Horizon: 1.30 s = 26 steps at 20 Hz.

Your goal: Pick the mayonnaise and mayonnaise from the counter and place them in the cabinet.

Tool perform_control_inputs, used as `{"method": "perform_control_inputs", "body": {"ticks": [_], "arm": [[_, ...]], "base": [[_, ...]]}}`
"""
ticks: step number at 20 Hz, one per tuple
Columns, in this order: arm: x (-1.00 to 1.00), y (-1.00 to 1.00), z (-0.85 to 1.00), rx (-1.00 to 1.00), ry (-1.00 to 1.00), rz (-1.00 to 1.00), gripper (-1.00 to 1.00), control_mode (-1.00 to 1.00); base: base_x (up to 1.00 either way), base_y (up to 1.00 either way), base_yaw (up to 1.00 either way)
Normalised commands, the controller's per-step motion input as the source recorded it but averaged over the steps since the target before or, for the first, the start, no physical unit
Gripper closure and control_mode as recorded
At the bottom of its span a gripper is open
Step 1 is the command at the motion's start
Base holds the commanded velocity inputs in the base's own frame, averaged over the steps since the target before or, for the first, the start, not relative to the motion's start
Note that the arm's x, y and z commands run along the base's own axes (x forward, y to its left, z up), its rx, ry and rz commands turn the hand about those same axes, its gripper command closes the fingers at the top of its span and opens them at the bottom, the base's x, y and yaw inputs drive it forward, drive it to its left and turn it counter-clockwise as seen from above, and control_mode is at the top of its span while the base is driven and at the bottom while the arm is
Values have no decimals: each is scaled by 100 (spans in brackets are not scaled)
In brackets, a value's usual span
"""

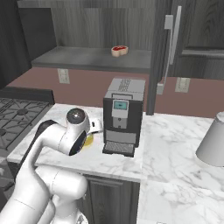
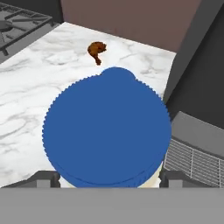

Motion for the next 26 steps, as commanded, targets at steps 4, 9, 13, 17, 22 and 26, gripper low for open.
{"method": "perform_control_inputs", "body": {"ticks": [4,9,13,17,22,26], "arm": [[-6,30,77,-1,-14,-11,100,-100],[0,26,66,0,-8,-15,100,-100],[-3,8,54,0,-3,-19,100,-100],[-25,0,60,4,-4,-21,100,-100],[-29,0,72,6,-5,-17,100,-100],[-29,-1,80,10,-7,-12,100,-100]], "base": [[0,0,0],[0,0,0],[0,0,0],[0,0,0],[0,0,0],[0,0,0]]}}
